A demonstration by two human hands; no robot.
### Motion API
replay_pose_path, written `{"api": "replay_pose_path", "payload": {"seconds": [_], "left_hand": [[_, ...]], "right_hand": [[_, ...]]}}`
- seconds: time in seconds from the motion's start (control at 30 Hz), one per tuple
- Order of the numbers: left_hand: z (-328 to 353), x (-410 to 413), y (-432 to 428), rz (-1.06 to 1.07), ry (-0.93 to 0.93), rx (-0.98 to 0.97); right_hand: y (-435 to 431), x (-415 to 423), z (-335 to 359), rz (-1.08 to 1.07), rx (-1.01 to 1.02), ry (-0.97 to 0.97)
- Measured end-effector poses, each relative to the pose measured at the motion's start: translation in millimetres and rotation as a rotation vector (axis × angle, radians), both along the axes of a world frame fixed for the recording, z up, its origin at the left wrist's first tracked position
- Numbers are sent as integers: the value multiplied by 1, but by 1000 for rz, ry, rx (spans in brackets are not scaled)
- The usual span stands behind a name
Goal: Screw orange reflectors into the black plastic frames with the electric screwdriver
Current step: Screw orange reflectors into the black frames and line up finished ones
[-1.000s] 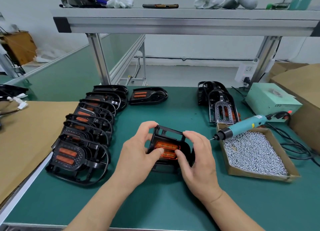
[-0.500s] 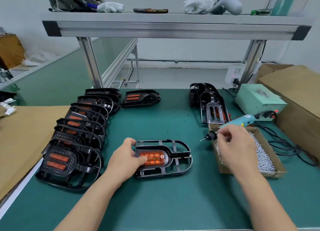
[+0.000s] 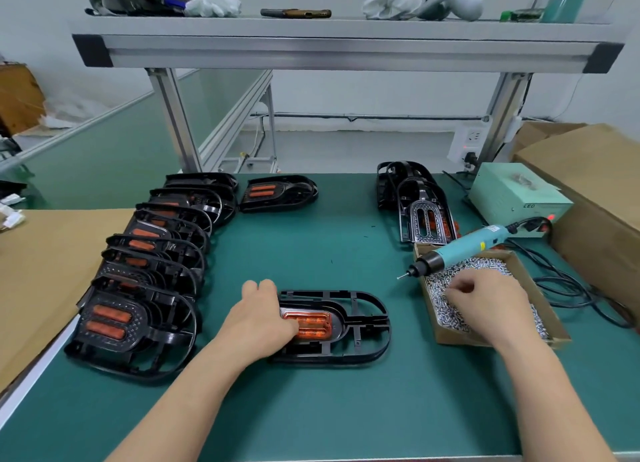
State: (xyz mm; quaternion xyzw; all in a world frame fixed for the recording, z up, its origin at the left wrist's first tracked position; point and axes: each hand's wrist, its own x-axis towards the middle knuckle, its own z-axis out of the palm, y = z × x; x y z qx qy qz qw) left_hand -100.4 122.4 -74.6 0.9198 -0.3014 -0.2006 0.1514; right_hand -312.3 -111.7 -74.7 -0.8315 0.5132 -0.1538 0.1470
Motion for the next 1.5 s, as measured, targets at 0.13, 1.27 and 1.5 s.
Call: {"api": "replay_pose_path", "payload": {"seconds": [0.13, 1.27, 1.5], "left_hand": [[2, 3, 5, -15, 23, -16], [6, -24, -13, 150, 601, -1075], [4, -32, -13, 82, 567, -954]], "right_hand": [[1, -3, -1, -39, -42, -199], [-7, 31, 5, -365, 622, -1243], [-38, 53, -1, -469, 859, -1268]]}}
